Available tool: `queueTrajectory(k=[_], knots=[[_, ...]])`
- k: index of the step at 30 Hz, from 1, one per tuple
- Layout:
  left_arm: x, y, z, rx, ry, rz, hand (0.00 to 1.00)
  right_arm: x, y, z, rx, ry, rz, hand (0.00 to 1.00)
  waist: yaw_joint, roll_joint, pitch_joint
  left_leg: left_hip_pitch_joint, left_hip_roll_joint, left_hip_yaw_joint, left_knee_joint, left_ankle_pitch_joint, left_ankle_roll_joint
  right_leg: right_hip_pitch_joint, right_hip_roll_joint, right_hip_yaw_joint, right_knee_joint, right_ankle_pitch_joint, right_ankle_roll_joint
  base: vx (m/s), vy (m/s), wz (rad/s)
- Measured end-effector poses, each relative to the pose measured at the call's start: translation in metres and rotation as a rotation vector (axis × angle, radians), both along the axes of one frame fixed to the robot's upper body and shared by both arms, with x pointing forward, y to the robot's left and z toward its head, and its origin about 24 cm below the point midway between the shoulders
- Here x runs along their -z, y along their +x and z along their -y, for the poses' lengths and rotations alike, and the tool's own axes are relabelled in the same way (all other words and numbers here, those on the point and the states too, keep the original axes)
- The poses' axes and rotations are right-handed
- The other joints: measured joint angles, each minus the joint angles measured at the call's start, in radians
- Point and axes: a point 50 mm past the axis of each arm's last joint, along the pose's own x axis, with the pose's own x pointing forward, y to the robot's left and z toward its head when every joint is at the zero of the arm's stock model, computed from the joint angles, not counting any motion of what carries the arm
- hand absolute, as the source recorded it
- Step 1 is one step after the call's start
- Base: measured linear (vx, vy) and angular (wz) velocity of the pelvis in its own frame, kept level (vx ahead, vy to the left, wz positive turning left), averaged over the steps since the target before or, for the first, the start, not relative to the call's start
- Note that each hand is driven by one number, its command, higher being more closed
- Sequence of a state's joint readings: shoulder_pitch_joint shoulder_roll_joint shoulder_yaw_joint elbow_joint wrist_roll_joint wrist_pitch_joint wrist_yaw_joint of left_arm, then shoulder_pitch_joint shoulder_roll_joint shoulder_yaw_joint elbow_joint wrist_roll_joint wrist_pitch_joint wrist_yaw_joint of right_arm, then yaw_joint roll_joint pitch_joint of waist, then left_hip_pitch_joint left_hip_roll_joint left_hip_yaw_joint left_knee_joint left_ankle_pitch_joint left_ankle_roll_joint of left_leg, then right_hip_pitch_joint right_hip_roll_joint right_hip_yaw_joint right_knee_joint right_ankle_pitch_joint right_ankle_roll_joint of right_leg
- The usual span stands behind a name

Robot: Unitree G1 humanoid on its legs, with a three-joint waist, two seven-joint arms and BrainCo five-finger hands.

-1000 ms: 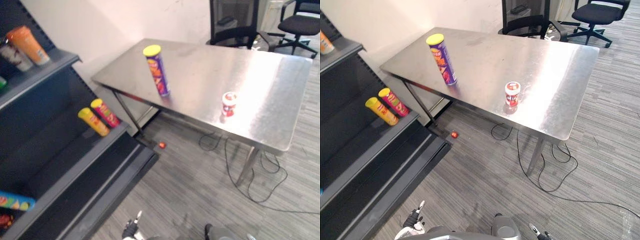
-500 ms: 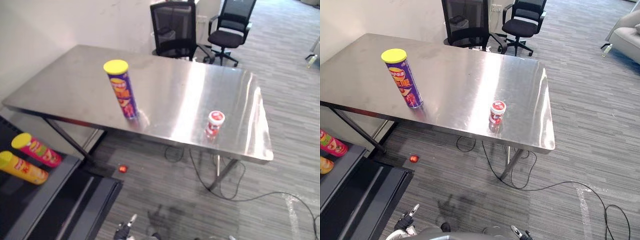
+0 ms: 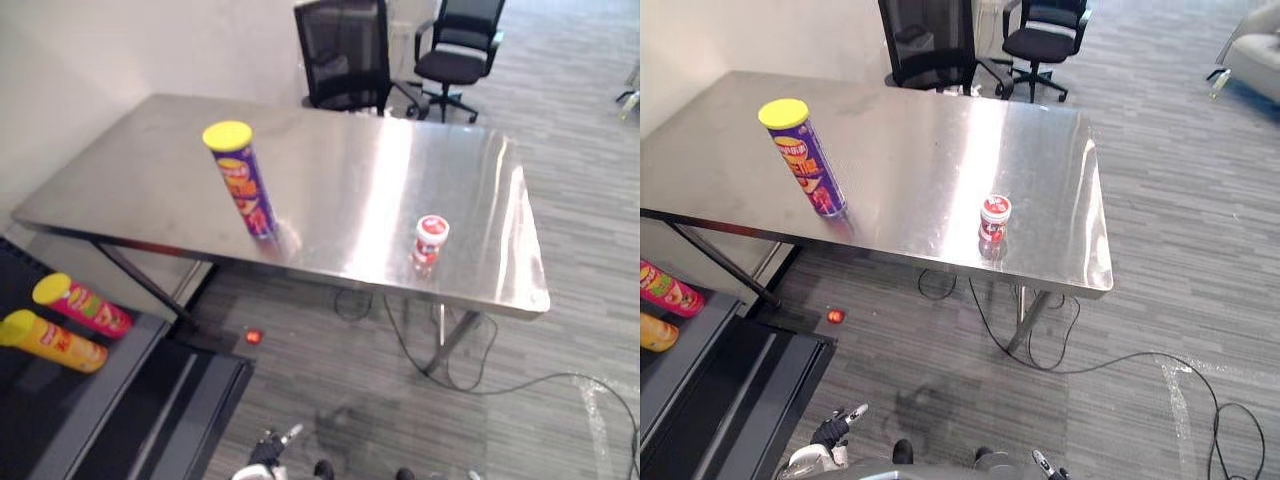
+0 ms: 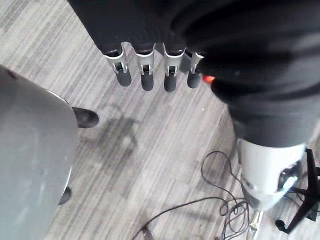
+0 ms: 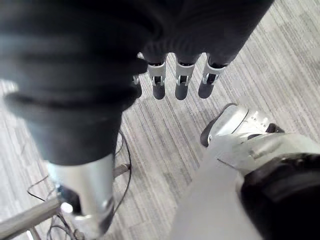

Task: Put the gum and the chips on the shelf.

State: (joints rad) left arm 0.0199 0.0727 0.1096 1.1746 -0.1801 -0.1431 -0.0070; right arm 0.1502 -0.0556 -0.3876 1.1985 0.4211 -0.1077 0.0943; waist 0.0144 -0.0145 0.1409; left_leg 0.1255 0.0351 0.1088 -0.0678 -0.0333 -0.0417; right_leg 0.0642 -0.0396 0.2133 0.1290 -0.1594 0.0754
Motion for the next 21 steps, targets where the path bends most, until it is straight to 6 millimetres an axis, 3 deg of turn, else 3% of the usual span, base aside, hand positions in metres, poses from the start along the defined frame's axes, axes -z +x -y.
queueTrajectory(k=[1, 3, 5, 6, 7, 9, 11, 13, 14, 15, 18, 21], knots=[[0.0, 0.0, 0.0, -0.004, -0.001, -0.002, 0.0, 0.0, 0.0, 0.0, 0.018, 0.004, 0.005, 0.0, -0.002, 0.002, -0.005, 0.001, 0.004, 0.011, 0.007, -0.008, -0.006, 0.003, 0.001, -0.005, 0.004, -0.001, -0.001, -0.02, -0.045, -0.13], [0.0, -0.002, -0.001, -0.039, -0.008, -0.001, 0.0, 0.001, 0.0, -0.004, 0.066, 0.022, 0.017, 0.0, -0.007, 0.0, -0.005, -0.031, 0.03, 0.047, 0.161, -0.083, -0.031, 0.015, 0.008, -0.04, 0.044, -0.012, -0.016, -0.07, -0.069, -0.21], [-0.002, -0.002, -0.009, -0.119, -0.007, 0.021, 0.0, 0.001, -0.001, -0.007, 0.134, 0.039, 0.027, 0.0, -0.007, -0.015, 0.004, -0.133, 0.067, 0.093, 0.492, -0.13, -0.064, 0.03, 0.004, -0.048, 0.101, -0.064, -0.037, -0.13, -0.105, -0.47], [-0.002, -0.004, -0.009, -0.154, -0.018, 0.029, 0.0, 0.001, -0.006, -0.005, 0.145, 0.034, 0.021, 0.0, -0.009, -0.021, 0.007, -0.186, 0.088, 0.087, 0.633, -0.119, -0.059, 0.026, 0.013, -0.03, 0.137, -0.078, -0.037, -0.18, -0.072, -0.83], [0.0, -0.009, -0.007, -0.209, -0.037, 0.024, 0.0, 0.0, -0.011, 0.003, 0.153, 0.009, 0.013, 0.0, -0.006, 0.004, 0.002, -0.223, 0.099, 0.048, 0.727, -0.125, -0.048, 0.022, 0.026, 0.015, 0.178, -0.102, -0.04, -0.13, -0.025, -0.77], [0.001, -0.011, -0.003, -0.238, -0.057, 0.021, 0.0, -0.003, -0.018, 0.016, 0.177, -0.022, 0.004, 0.0, -0.019, 0.026, 0.0, -0.223, 0.112, 0.04, 0.689, -0.141, -0.031, 0.01, 0.027, 0.041, 0.184, -0.106, -0.04, -0.06, 0.089, -0.7], [0.002, -0.015, -0.004, -0.26, -0.063, 0.014, 0.0, -0.004, -0.027, 0.021, 0.176, -0.04, -0.018, 0.0, -0.024, 0.027, 0.0, -0.22, 0.133, 0.04, 0.596, -0.156, -0.018, -0.01, 0.02, 0.071, 0.181, -0.106, -0.04, -0.04, 0.226, -0.55], [0.002, -0.017, -0.004, -0.268, -0.065, 0.008, 0.0, -0.004, -0.039, 0.023, 0.166, -0.049, -0.053, 0.0, -0.032, 0.034, -0.003, -0.186, 0.131, -0.01, 0.43, -0.159, -0.033, -0.028, 0.014, 0.099, 0.161, -0.105, -0.039, 0.01, 0.311, -0.42], [0.003, -0.018, -0.002, -0.266, -0.069, 0.001, 0.0, -0.005, -0.041, 0.028, 0.145, -0.063, -0.067, 0.0, -0.038, 0.049, -0.009, -0.174, 0.135, -0.024, 0.373, -0.148, -0.066, -0.033, 0.013, 0.102, 0.144, -0.101, -0.031, 0.05, 0.321, -0.5], [0.004, -0.02, -0.003, -0.254, -0.063, -0.007, 0.0, -0.004, -0.044, 0.025, 0.143, -0.057, -0.08, 0.0, -0.036, 0.055, -0.019, -0.174, 0.121, 0.013, 0.369, -0.149, -0.057, -0.022, -0.013, 0.111, 0.116, -0.09, -0.014, 0.09, 0.289, -0.64], [0.003, -0.022, -0.013, -0.216, -0.031, -0.02, 0.0, -0.002, -0.037, 0.016, 0.143, -0.027, -0.072, 0.0, -0.031, 0.005, -0.042, -0.155, 0.066, 0.109, 0.366, -0.169, -0.027, -0.04, -0.096, 0.097, 0.113, -0.071, 0.022, 0.08, 0.203, -0.56], [0.003, -0.022, -0.013, -0.15, -0.016, -0.027, 0.0, -0.002, -0.026, 0.015, 0.134, -0.021, -0.043, 0.0, -0.03, -0.015, -0.063, -0.099, -0.011, 0.181, 0.286, -0.179, -0.007, -0.047, -0.179, 0.129, 0.094, -0.069, 0.019, 0.1, 0.208, -0.58]])
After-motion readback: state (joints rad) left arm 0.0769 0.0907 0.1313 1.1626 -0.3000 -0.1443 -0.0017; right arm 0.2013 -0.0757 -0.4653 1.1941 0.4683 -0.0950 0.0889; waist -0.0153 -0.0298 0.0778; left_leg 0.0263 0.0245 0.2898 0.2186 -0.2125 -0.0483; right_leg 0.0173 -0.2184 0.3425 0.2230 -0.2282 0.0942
